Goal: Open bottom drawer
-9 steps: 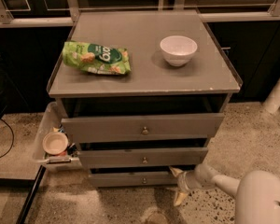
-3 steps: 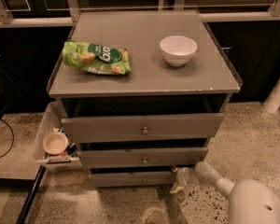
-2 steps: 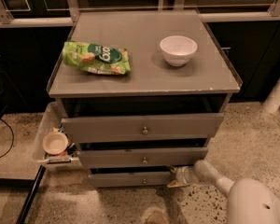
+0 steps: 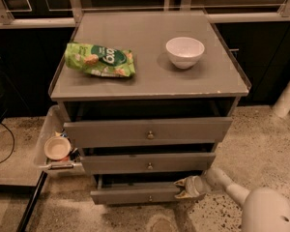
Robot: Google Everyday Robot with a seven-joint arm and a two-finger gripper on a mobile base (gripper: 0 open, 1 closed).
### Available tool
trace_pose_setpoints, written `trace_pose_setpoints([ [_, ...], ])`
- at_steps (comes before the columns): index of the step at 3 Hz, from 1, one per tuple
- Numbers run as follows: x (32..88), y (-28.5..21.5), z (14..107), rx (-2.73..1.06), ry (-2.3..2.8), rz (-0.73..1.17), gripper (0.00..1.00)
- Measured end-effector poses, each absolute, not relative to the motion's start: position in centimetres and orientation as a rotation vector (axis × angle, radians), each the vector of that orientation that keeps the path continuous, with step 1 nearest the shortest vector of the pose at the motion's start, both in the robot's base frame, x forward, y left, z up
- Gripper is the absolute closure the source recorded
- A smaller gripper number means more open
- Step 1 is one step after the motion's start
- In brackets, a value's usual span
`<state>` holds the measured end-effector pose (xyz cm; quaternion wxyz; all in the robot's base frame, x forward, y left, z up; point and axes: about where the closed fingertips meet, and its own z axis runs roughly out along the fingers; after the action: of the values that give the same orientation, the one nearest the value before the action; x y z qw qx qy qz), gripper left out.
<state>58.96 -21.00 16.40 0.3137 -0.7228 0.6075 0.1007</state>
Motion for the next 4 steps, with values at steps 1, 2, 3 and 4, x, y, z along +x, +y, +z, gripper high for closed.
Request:
trace_pose_setpoints([
  [1,58.87,-21.00,16.48,-1.906,1.602,0.266,0.95],
  [2,58.86,-20.99,16.48,-1.906,1.602,0.266,0.71],
  [3,58.73,-21.08,15.85,-1.902,1.607,0.298,0.48],
  [4,58.03,-21.52,15.49,-1.895,1.612,0.327,0.42],
])
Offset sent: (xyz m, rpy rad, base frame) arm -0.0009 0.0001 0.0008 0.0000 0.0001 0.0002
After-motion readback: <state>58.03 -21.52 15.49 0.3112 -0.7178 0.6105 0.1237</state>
